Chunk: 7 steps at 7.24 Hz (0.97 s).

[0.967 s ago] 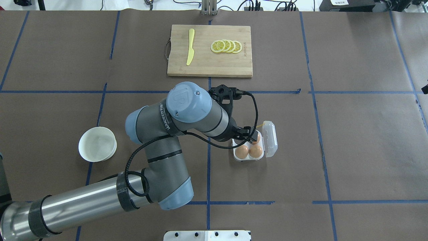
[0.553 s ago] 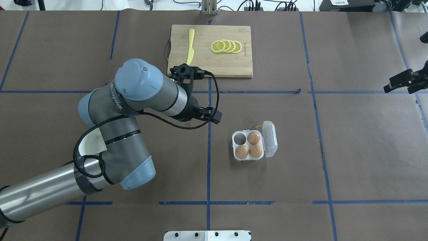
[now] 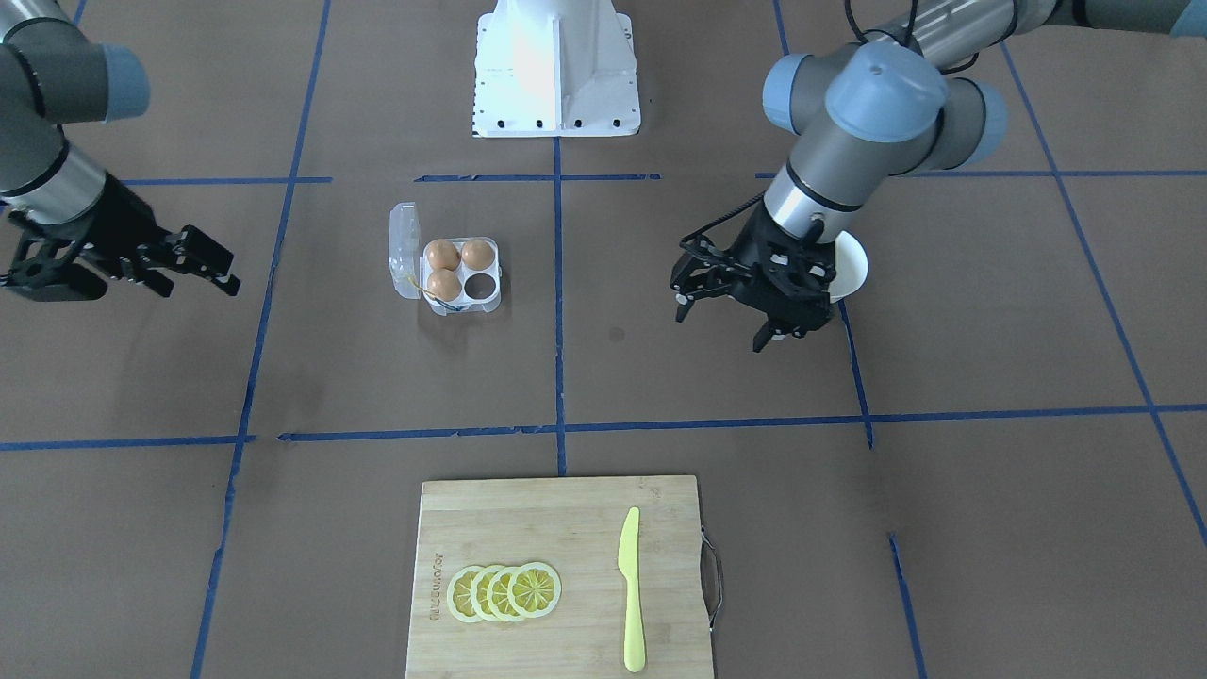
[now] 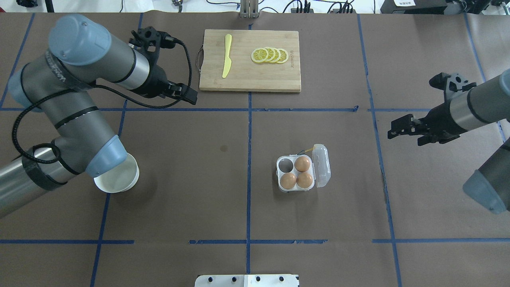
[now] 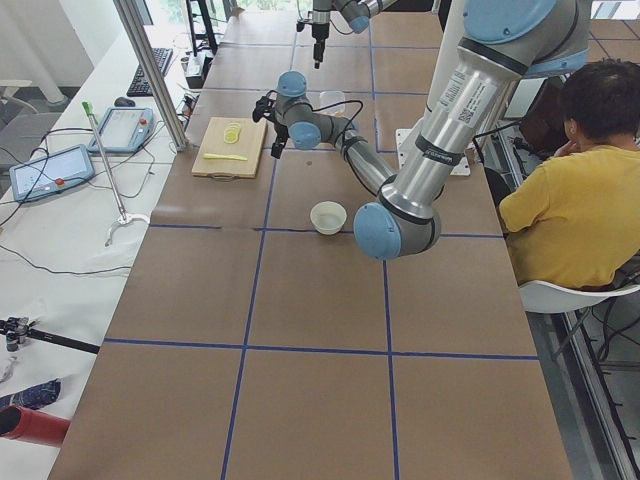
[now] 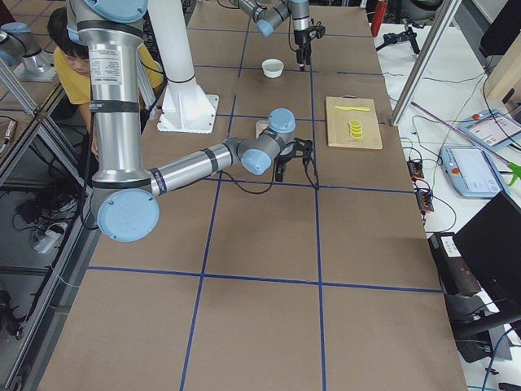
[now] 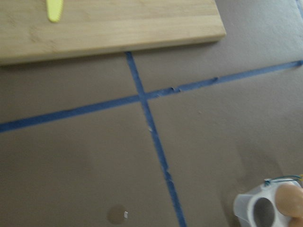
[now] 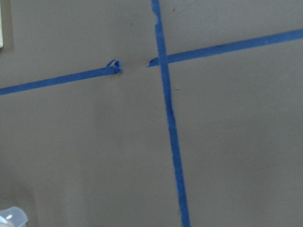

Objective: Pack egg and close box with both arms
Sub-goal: 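Withdraw the left gripper from the carton while the right arm moves in, then push the open carton lid closed with the right gripper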

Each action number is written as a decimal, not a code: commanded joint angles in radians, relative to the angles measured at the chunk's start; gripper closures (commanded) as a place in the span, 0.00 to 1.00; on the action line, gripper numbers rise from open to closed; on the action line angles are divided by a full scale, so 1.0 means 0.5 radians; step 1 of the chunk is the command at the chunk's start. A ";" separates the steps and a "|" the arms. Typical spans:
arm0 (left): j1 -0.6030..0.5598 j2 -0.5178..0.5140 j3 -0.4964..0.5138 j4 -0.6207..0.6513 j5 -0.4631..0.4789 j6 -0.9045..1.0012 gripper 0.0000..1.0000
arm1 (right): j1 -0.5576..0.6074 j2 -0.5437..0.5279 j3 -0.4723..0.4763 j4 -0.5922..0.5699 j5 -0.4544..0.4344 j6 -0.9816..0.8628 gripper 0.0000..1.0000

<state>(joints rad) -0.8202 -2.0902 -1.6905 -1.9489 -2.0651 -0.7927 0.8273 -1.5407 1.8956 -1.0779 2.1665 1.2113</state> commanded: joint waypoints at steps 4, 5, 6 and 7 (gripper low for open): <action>-0.228 0.204 -0.012 -0.014 -0.107 0.456 0.00 | -0.709 0.499 0.093 -0.321 -0.635 0.507 0.00; -0.234 0.207 -0.036 -0.014 -0.119 0.453 0.00 | -0.713 0.759 0.093 -0.642 -0.645 0.568 0.00; -0.246 0.219 -0.061 -0.011 -0.119 0.453 0.00 | -0.685 0.753 0.108 -0.745 -0.639 0.562 0.00; -0.274 0.265 -0.098 -0.011 -0.119 0.456 0.00 | -0.579 0.686 0.166 -0.746 -0.585 0.541 0.00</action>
<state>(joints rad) -0.9446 -1.9767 -1.7205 -1.9548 -2.1237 -0.5656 0.4969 -1.1910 1.9547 -1.4121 1.8559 1.4867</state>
